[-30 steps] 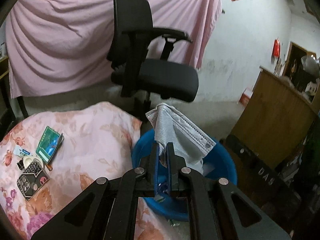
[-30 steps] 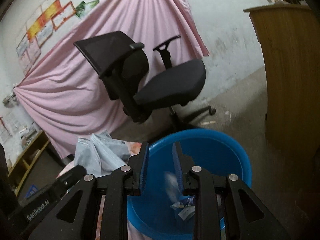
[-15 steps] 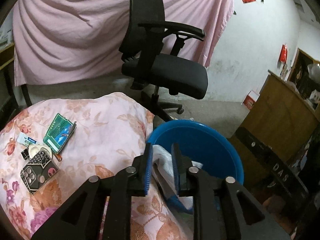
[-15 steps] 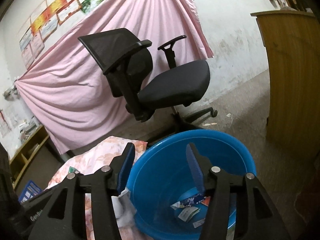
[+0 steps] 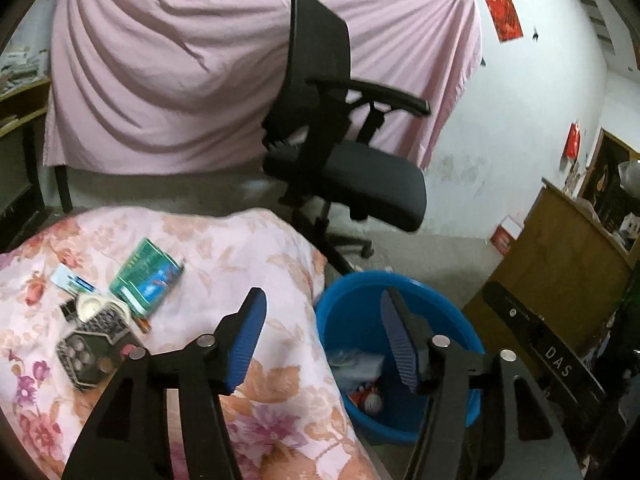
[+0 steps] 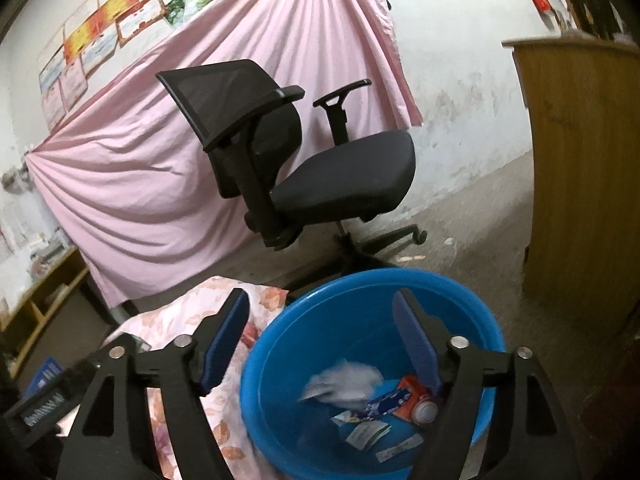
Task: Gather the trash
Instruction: 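Move both tools back over the remaining trash on the bed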
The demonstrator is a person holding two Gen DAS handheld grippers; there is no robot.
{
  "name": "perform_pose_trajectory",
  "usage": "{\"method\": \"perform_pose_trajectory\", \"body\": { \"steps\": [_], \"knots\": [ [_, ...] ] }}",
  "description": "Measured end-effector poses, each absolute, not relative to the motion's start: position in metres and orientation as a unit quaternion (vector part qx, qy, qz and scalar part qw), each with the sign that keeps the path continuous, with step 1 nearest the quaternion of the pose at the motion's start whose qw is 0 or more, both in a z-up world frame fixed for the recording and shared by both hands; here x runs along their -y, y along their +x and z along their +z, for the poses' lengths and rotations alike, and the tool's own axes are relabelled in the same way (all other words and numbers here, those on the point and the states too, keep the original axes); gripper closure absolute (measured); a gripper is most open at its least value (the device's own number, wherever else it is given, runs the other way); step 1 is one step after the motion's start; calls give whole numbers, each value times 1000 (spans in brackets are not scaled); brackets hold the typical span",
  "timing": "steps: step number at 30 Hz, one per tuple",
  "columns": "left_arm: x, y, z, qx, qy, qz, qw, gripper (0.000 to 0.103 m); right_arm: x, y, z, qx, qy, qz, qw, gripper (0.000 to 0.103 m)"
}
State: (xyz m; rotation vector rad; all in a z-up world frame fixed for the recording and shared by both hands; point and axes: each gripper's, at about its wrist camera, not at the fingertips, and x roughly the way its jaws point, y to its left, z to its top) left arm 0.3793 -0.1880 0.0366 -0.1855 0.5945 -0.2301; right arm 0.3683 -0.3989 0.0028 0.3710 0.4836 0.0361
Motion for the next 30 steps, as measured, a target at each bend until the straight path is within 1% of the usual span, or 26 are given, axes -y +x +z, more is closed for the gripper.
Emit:
{"method": "perform_pose_trajectory", "body": {
  "steps": [2,4,5,6,7,8,9,11,19,23,30],
  "knots": [
    [182,374,41,-275,-90,-107,951,44,395,365,9,-225,169,16,959,23],
    [174,367,48,-254,-90,-99,958,36,390,360,16,-206,156,16,966,18],
    [169,364,51,-243,-91,-94,961,26,385,356,21,-191,147,16,970,14],
    [162,359,55,-228,-93,-86,965,18,383,353,24,-181,142,16,973,8],
    [156,353,59,-211,-95,-78,970,14,378,350,28,-168,136,17,976,4],
    [151,351,61,-201,-97,-73,972,12,374,345,32,-151,130,19,980,0],
    [144,346,65,-186,-99,-66,975,7,370,342,36,-138,128,22,982,0],
    [131,338,71,-161,-97,-47,981,3,361,334,45,-110,121,36,986,0],
    [79,305,82,-107,-85,11,990,2,315,317,65,-38,102,90,990,0],
    [49,289,80,-91,-81,42,992,2,292,312,71,-14,100,109,989,0],
    [2,268,67,-72,-87,81,990,2,251,309,75,-7,75,143,987,0]
  ]
}}
